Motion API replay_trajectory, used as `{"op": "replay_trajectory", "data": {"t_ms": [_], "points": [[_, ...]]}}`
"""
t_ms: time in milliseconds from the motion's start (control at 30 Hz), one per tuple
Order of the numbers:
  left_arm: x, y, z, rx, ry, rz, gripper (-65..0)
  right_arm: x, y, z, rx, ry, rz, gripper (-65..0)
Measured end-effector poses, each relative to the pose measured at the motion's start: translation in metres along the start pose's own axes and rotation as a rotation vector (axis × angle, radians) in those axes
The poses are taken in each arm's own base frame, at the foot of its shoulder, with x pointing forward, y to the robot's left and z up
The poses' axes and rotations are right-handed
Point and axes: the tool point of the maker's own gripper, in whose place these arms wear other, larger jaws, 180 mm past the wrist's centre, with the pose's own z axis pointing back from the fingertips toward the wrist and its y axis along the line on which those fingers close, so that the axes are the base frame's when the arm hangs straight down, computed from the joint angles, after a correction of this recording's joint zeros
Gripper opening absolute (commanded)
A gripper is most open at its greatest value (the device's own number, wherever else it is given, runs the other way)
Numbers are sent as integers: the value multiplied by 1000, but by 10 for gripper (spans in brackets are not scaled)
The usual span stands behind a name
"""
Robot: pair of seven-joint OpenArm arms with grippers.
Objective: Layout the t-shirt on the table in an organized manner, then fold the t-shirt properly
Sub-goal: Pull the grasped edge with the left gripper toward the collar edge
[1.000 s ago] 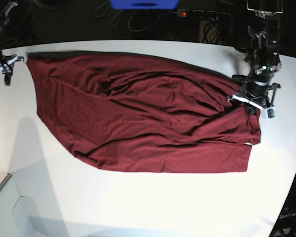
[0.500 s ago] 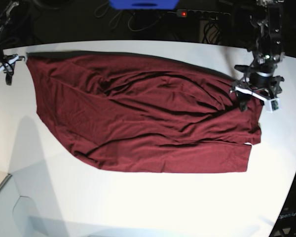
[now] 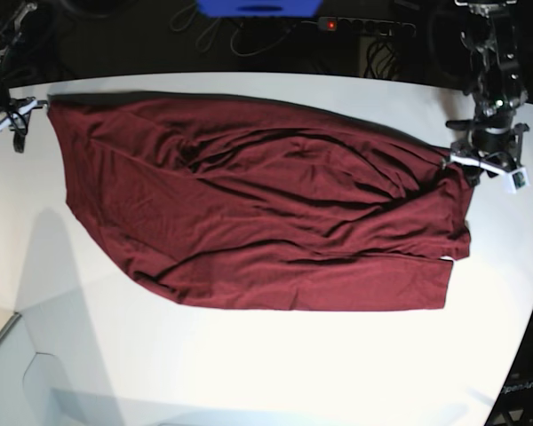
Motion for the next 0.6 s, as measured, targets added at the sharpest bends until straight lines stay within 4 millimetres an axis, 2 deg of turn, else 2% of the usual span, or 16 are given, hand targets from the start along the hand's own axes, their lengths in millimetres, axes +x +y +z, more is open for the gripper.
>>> {"op": "replay_trajectory", "data": {"t_ms": [133, 167, 333, 367, 500, 600], "points": [[-15, 5, -8, 21, 43, -3, -424, -1, 0, 0, 0, 2, 0, -306], [-22, 4, -11, 22, 64, -17, -453, 0, 0, 0, 0, 1, 0, -306], [-28, -2, -20, 4, 58, -29, -635, 0, 0, 0, 1, 1, 1, -306], [-29, 1, -21, 8, 54, -29, -650, 0, 0, 0, 1, 1, 2, -306], [-33, 6, -19, 12, 49, -37, -647, 0, 0, 0, 1, 0, 2, -306], [-43, 21, -1, 16, 70, -91, -647, 1, -1, 0, 0, 0, 4, -306]]}}
